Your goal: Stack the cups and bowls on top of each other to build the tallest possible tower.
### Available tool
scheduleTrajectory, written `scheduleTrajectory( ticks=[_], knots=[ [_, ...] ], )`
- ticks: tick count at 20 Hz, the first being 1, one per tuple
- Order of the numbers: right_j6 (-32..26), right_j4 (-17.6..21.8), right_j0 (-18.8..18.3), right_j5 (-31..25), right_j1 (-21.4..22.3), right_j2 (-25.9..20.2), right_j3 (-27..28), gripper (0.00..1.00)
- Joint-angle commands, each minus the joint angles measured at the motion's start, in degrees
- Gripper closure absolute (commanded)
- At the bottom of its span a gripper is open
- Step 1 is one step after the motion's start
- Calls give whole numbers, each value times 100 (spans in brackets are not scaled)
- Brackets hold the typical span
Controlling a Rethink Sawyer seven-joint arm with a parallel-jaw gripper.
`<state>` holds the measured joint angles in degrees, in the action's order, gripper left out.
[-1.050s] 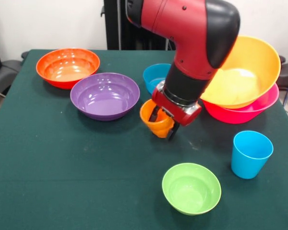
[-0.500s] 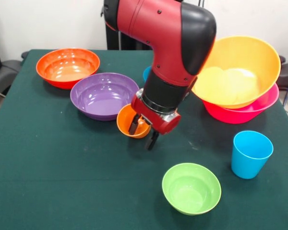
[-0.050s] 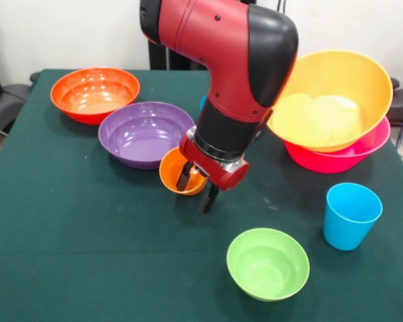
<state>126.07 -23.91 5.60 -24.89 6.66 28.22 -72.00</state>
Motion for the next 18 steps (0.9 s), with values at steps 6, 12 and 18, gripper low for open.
scheduleTrajectory(
  ticks=[6,12,18],
  knots=[
    [328,255,-64,92,-262,-705,360,0],
    [389,238,-32,30,-291,-636,386,0],
    [420,232,-18,30,-302,-599,404,100]
  ],
)
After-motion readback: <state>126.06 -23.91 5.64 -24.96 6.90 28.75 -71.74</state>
